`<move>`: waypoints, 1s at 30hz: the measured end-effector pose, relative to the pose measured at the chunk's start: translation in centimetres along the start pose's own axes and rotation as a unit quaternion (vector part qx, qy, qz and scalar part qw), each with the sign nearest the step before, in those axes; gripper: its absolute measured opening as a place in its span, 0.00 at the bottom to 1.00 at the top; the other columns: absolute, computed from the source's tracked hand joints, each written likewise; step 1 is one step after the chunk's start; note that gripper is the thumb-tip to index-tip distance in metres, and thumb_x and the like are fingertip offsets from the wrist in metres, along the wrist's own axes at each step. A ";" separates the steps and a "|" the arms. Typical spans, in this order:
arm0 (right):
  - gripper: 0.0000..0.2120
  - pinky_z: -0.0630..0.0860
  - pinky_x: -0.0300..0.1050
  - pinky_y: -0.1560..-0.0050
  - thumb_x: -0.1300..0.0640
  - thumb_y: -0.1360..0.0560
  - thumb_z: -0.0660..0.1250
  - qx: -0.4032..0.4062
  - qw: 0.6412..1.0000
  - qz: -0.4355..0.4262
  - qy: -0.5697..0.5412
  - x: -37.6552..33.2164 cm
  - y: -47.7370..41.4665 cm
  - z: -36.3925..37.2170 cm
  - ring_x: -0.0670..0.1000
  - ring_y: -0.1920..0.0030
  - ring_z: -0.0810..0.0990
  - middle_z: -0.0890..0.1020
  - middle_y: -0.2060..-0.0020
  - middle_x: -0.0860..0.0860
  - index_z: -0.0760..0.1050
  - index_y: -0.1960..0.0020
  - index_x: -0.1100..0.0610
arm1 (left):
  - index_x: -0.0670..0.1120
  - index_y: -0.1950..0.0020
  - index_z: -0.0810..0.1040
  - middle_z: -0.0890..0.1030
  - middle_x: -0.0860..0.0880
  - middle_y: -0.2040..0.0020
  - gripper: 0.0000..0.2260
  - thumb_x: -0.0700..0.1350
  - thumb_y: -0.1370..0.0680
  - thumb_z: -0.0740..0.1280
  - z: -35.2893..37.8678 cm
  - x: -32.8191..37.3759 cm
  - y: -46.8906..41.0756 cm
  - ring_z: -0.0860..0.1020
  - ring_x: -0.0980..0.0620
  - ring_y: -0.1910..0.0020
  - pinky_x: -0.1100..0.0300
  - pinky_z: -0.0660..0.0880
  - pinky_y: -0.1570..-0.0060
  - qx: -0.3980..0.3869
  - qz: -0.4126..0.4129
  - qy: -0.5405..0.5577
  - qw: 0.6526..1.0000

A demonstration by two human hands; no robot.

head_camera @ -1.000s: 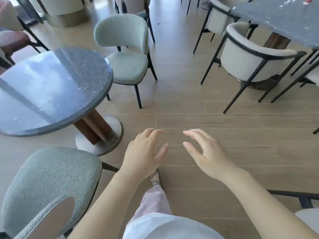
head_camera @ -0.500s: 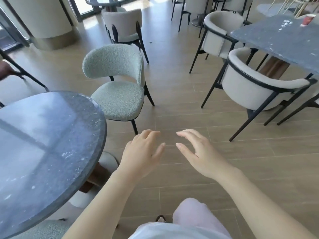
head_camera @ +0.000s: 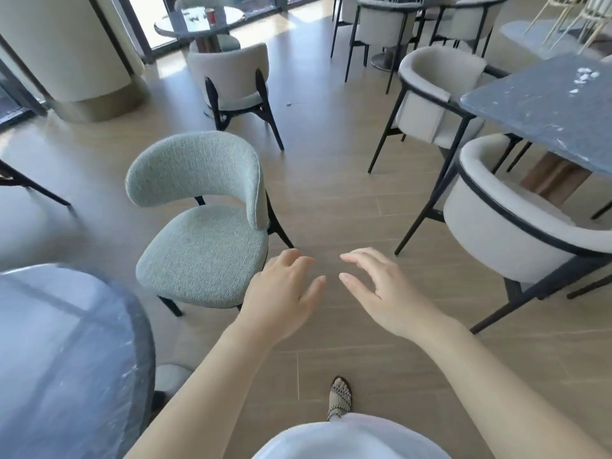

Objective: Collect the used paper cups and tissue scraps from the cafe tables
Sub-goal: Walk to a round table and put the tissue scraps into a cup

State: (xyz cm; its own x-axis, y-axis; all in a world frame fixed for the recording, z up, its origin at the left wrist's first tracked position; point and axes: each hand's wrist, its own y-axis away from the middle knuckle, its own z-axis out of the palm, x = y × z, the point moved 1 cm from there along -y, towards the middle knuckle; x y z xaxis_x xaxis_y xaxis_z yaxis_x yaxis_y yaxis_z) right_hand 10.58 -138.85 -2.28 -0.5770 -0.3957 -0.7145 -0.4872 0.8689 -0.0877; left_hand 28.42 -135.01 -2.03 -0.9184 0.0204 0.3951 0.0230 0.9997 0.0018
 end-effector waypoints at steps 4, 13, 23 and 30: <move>0.16 0.67 0.24 0.51 0.46 0.23 0.58 0.005 1.000 0.012 -0.004 3.9 -7.7 -3.3 0.40 0.42 0.69 0.71 0.44 0.39 0.70 0.37 0.50 | 0.54 0.36 0.69 0.68 0.55 0.35 0.18 0.59 0.22 0.55 -0.3 0.1 -9.1 0.69 0.51 0.37 0.53 0.71 0.44 0.004 0.011 -0.004 1.000; 0.17 0.65 0.28 0.48 0.44 0.23 0.57 -0.019 0.999 0.036 0.030 11.3 -21.8 -6.6 0.41 0.42 0.70 0.70 0.44 0.37 0.69 0.38 0.48 | 0.53 0.34 0.69 0.69 0.55 0.35 0.19 0.58 0.23 0.56 1.1 -1.4 -25.9 0.68 0.52 0.36 0.53 0.70 0.41 -0.016 0.000 0.026 1.000; 0.18 0.65 0.33 0.51 0.44 0.23 0.56 -0.025 0.998 0.023 0.049 17.4 -45.9 -8.8 0.40 0.42 0.68 0.70 0.41 0.39 0.69 0.37 0.49 | 0.52 0.33 0.66 0.69 0.53 0.34 0.20 0.58 0.22 0.55 -1.9 -8.5 -50.9 0.69 0.50 0.36 0.51 0.70 0.42 -0.027 0.011 -0.024 0.999; 0.19 0.71 0.40 0.47 0.41 0.24 0.54 -0.009 0.999 0.026 0.024 20.1 -60.9 -11.4 0.41 0.40 0.68 0.70 0.41 0.39 0.68 0.37 0.48 | 0.52 0.33 0.67 0.70 0.53 0.34 0.20 0.59 0.23 0.56 -4.9 -11.9 -65.8 0.70 0.50 0.37 0.54 0.72 0.46 -0.025 0.018 -0.015 0.999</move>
State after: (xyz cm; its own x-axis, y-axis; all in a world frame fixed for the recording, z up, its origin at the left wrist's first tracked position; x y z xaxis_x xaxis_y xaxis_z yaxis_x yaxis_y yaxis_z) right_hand 21.18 -203.13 -3.43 -0.6325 -0.3648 -0.6833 -0.4676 0.8831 -0.0386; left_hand 39.76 -201.10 -2.39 -0.9282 0.0584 0.3674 0.0758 0.9966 0.0331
